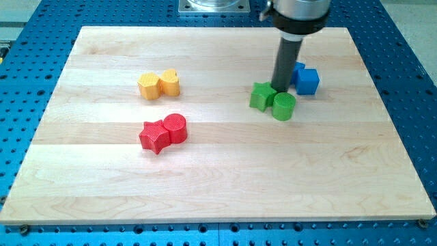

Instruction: Place the green blocks diagonally to the top right of the red blocks

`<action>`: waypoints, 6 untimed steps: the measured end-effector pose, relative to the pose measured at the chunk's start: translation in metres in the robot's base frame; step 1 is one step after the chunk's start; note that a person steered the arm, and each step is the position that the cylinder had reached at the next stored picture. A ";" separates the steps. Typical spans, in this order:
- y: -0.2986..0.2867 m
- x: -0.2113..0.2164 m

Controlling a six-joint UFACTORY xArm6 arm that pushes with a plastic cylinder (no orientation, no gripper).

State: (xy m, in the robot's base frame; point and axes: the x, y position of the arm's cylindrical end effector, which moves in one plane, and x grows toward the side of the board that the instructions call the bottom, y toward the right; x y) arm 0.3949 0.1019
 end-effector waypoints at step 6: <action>0.014 0.039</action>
